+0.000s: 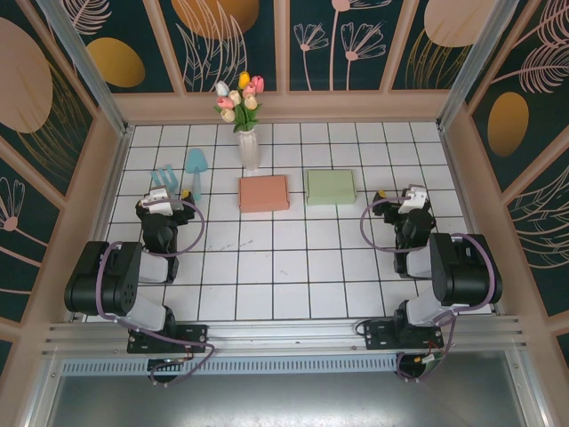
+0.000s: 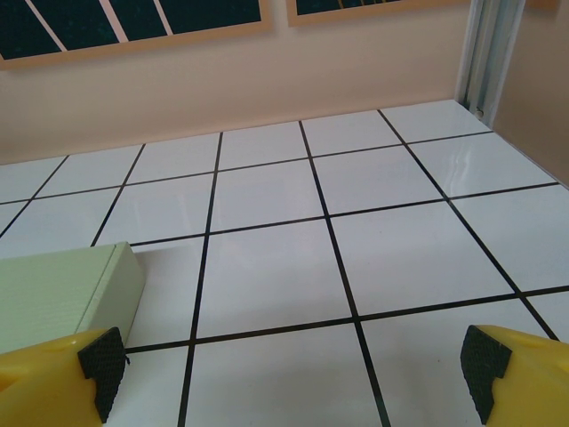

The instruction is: Fold the paper box

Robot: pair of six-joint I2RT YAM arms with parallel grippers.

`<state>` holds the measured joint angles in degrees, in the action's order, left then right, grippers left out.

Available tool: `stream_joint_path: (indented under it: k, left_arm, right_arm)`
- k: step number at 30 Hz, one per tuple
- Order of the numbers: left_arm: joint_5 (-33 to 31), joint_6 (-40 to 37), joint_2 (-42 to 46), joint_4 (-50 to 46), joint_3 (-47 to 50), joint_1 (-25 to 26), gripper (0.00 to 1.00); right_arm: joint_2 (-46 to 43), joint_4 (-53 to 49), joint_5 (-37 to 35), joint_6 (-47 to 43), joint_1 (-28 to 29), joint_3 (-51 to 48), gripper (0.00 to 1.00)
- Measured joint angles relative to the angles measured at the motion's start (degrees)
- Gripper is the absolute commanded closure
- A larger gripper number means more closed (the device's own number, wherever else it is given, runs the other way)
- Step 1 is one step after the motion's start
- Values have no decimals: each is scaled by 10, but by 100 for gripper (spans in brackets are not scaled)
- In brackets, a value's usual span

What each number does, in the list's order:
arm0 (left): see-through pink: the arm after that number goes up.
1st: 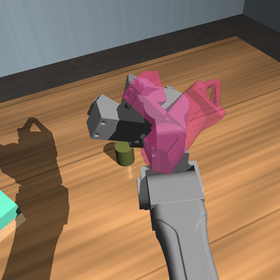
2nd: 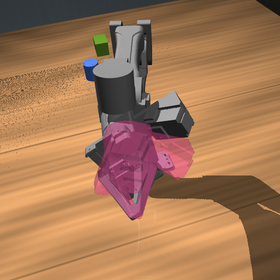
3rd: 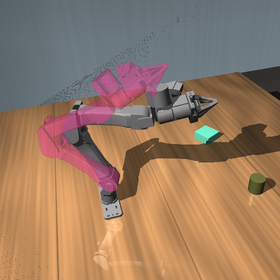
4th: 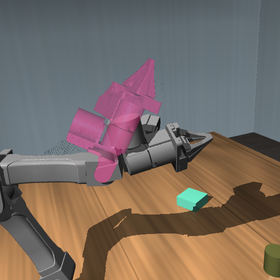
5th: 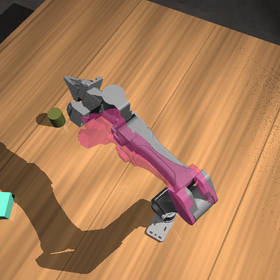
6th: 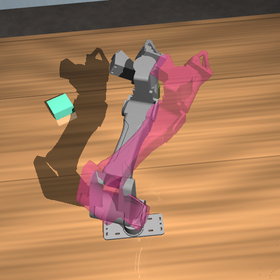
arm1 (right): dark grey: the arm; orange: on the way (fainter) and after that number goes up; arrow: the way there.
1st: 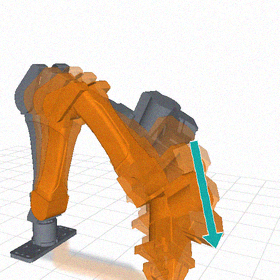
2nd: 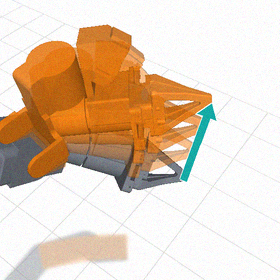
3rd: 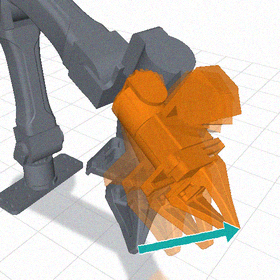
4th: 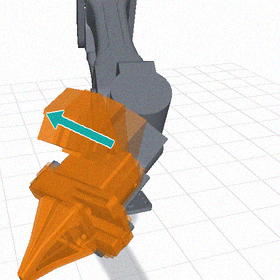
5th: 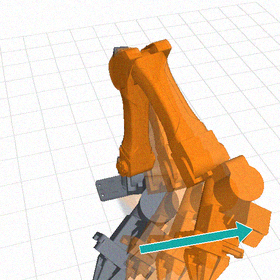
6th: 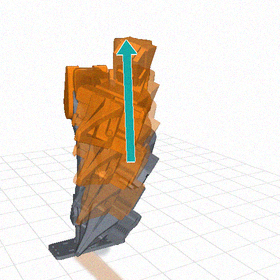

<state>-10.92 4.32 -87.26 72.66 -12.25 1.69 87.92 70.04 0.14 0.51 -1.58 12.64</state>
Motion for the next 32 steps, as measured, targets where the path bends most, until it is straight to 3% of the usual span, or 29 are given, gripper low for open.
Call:
stream_joint_path:
  k: [32]
  left_arm:
    - [17,0,-1,-9,-14,-6,1]
  right_arm:
    - [0,0,0,0,0,0,1]
